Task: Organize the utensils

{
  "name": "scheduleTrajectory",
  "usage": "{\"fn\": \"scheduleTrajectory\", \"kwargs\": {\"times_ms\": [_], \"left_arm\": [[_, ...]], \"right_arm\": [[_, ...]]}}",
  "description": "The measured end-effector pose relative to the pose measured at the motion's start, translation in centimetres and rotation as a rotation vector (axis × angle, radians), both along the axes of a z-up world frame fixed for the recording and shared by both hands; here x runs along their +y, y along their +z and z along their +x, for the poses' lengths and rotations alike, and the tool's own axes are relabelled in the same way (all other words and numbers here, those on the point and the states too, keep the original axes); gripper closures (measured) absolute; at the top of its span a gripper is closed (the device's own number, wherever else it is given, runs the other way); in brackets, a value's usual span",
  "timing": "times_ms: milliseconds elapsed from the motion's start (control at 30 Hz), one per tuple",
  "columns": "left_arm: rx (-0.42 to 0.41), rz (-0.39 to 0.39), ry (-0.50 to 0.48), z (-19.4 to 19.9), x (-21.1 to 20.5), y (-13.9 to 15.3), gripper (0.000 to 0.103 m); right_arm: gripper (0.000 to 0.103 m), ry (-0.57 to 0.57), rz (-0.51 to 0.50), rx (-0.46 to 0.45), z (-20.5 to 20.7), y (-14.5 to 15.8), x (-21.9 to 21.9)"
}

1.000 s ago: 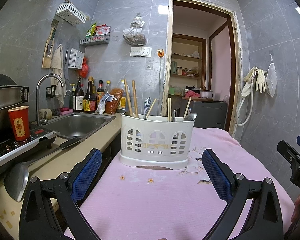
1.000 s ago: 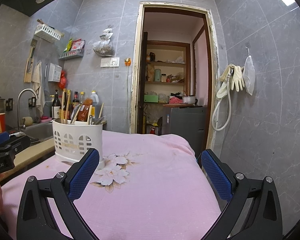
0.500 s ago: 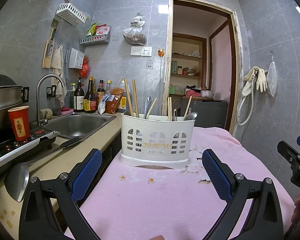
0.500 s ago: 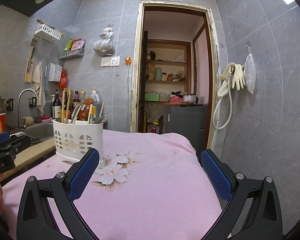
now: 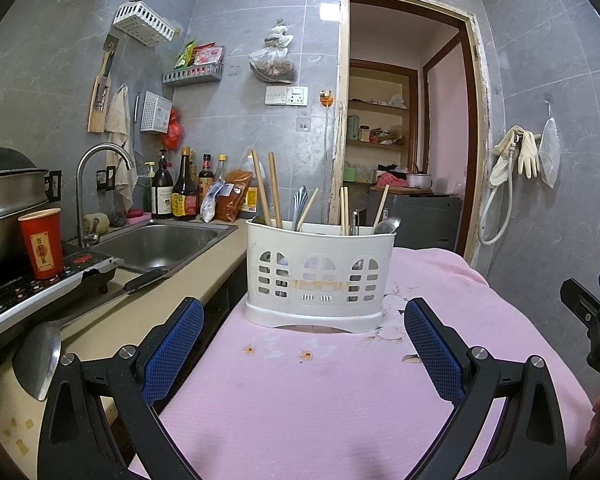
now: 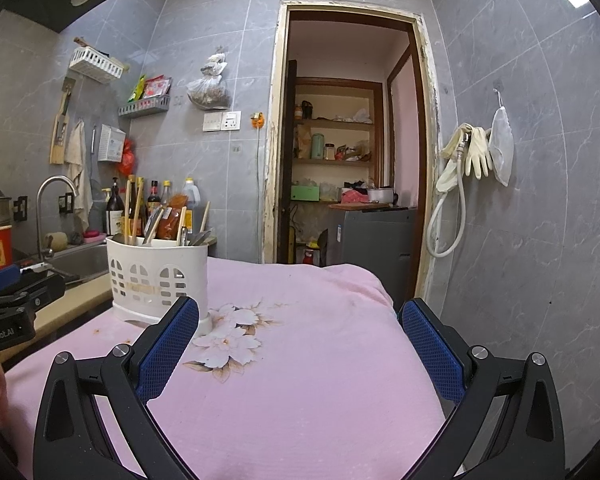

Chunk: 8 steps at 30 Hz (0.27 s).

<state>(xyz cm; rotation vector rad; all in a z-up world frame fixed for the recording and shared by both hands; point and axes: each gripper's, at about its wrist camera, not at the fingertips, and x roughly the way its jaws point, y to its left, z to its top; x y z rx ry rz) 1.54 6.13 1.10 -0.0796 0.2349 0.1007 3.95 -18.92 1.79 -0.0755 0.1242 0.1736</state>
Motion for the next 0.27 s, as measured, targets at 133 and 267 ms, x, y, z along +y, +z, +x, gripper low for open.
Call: {"fn": "scheduleTrajectory", "kwargs": {"times_ms": [133,267], "left_arm": [[-0.001,0.001,0.000,0.00,-0.06,0.01,0.004],[0.000,0.002,0.000,0.01,-0.02,-0.02,0.004]], "right_arm": [[0.000,0.001,0.002,0.003,-0.13,-0.21,0.11],[0.000,0.001,0.000,0.003,-0.14,-0.16,0.15]]}}
